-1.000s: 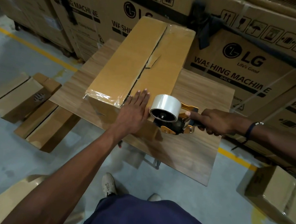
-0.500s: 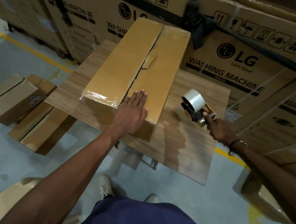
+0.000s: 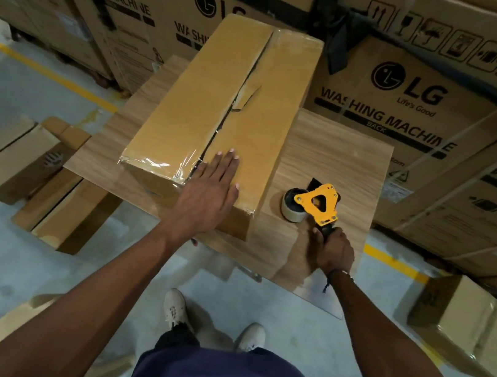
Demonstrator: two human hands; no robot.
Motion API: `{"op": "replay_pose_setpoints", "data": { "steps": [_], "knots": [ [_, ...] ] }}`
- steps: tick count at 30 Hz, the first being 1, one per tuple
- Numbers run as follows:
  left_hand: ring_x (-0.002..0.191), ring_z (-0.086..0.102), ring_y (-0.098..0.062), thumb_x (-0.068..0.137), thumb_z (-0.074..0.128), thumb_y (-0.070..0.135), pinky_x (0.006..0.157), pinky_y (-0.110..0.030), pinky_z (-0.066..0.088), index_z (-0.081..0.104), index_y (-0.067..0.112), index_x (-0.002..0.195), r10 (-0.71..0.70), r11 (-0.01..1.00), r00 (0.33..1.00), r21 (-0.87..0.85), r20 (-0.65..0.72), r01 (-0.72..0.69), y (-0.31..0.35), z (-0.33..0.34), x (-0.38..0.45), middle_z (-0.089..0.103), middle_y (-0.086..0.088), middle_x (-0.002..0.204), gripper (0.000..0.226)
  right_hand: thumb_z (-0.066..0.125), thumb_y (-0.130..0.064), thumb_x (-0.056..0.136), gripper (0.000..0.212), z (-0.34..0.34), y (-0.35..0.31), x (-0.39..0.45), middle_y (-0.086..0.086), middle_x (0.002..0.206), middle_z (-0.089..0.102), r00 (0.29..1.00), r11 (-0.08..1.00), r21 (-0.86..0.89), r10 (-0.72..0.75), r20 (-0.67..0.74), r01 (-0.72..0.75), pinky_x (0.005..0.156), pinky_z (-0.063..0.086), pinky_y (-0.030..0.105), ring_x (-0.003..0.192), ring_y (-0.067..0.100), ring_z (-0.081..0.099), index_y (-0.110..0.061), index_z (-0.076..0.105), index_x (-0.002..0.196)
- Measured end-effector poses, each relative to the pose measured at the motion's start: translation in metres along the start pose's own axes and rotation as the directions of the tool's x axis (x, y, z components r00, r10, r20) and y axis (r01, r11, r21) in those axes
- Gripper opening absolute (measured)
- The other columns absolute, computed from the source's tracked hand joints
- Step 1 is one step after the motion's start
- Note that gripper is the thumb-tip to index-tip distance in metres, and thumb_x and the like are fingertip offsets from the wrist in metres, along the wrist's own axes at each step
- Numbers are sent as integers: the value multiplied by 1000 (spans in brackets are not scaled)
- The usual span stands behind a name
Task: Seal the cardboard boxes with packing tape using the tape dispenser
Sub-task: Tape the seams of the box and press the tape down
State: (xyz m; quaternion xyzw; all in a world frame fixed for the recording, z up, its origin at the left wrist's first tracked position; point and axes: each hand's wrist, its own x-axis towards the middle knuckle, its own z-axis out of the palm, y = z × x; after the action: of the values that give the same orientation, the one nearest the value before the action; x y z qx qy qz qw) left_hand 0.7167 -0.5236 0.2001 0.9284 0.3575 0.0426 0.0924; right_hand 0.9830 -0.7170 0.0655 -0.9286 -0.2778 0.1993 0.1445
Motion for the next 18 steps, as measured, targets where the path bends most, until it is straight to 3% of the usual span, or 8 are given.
{"op": "replay_pose_setpoints", "data": {
  "steps": [3, 5, 7, 12, 15, 18],
  "knots": [
    [159, 7, -22, 110, 10, 46, 128, -45, 13, 12, 12, 164, 1, 1000, 1000, -3, -3, -1, -1, 0, 0, 7, -4, 172, 64, 69, -31, 96, 45, 7, 7, 7, 30, 117, 56, 998, 998, 57, -2, 67, -2, 84, 44, 52, 110, 50, 54, 5, 51, 116],
    [159, 6, -21, 110, 10, 45, 129, -44, 12, 11, 12, 164, 4, 1000, 1000, -3, -4, -4, 1, -1, 0, 7, -4, 172, 64, 74, -19, 85, 49, 3, 2, 6, 30, 121, 52, 999, 993, 112, 41, 26, -44, 86, 45, 52, 113, 51, 51, 6, 49, 120],
    [159, 8, -22, 110, 11, 44, 128, -44, 13, 14, 12, 164, 5, 1000, 1000, -1, -5, -5, 2, -2, -1, 9, -5, 172, 64, 67, -21, 83, 50, -4, -16, 0, 29, 123, 51, 995, 972, 229, 70, -66, -53, 87, 45, 52, 113, 50, 50, 4, 49, 122],
    [159, 10, -23, 108, 11, 45, 128, -47, 16, 16, 12, 164, -21, 999, 1000, -25, 1, 21, 3, -2, 0, 13, -5, 172, 65, 49, -31, 98, 39, -33, -100, -37, 11, 125, 53, 949, 791, 540, -158, -272, 286, 98, 46, 49, 114, 35, 56, -5, 53, 127],
    [159, 9, -24, 108, 11, 45, 128, -46, 14, 16, 12, 164, -15, 999, 1000, -42, 7, 15, 6, -4, 0, 13, -6, 172, 65, 46, -24, 103, 35, -55, -158, -66, 4, 132, 56, 889, 665, 599, -256, -380, 447, 103, 42, 29, 122, 20, 54, -9, 54, 134],
    [158, 15, -26, 108, 14, 44, 126, -46, 17, 20, 10, 163, -16, 1000, 1000, -26, 15, 17, 7, -6, 0, 17, -8, 171, 65, 44, -21, 107, 33, -62, -203, -92, 4, 138, 58, 831, 558, 619, -310, -463, 553, 110, 40, 28, 132, 17, 53, -13, 54, 138]
  ]
}}
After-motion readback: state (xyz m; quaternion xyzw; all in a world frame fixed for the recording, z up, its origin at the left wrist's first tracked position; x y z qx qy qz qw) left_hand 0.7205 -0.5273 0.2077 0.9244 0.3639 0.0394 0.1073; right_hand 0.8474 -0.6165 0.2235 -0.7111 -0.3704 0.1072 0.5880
